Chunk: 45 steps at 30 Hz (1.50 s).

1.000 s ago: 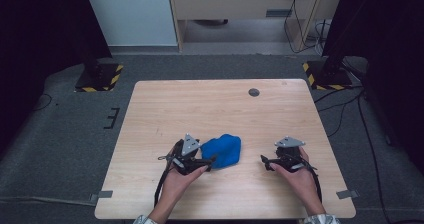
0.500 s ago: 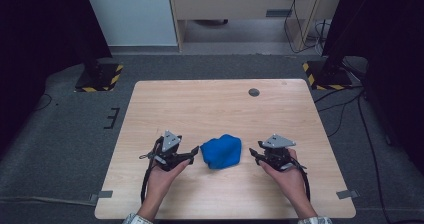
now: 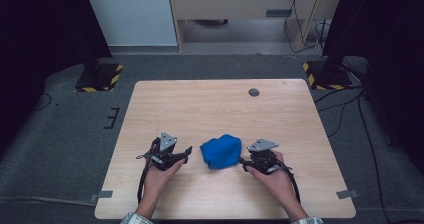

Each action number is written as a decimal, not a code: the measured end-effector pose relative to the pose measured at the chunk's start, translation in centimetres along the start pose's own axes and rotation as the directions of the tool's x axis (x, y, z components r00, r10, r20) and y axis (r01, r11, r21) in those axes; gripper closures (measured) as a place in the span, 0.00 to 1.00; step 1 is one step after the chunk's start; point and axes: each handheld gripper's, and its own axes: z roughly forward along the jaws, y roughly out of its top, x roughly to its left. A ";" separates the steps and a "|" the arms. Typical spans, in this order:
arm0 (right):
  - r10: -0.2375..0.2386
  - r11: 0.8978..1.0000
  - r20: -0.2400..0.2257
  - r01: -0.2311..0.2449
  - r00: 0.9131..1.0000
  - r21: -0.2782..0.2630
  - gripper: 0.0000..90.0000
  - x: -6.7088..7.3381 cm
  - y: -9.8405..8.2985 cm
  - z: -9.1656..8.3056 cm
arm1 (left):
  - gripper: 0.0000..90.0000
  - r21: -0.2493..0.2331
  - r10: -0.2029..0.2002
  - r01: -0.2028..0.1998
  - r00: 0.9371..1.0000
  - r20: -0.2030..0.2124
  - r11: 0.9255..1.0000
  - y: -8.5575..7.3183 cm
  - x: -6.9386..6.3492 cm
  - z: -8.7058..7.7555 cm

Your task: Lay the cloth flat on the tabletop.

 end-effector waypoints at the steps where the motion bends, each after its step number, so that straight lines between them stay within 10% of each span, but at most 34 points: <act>1: -0.005 1.000 -0.009 0.005 1.000 -0.003 0.44 0.4 0.1 0.3 | 0.33 0.003 -0.002 0.002 1.000 0.002 1.000 0.0 0.0 0.1; 4: -0.031 0.999 -0.023 0.031 0.999 0.019 0.36 1.6 0.3 1.4 | 0.35 0.010 -0.006 0.006 1.000 0.011 1.000 0.0 -0.1 0.5; 16: -0.029 0.999 -0.103 0.034 0.994 0.043 0.90 2.2 -0.3 2.8 | 0.37 0.036 -0.016 0.015 0.999 0.034 0.999 0.1 -1.0 1.7; 29: -0.016 1.000 -0.129 0.018 0.992 0.015 0.93 1.6 -0.8 2.7 | 0.32 0.085 -0.020 0.006 0.987 0.160 0.996 0.0 -2.7 4.8; 39: -0.045 0.999 -0.114 0.046 0.992 0.010 0.94 1.9 -0.9 2.5 | 0.82 0.116 0.080 -0.102 0.981 0.176 0.988 -0.1 -3.8 5.3; 45: -0.057 0.998 -0.108 0.059 0.993 0.014 0.95 2.0 -0.8 2.3 | 0.97 0.093 0.035 -0.052 0.984 0.175 0.994 0.1 -3.5 5.1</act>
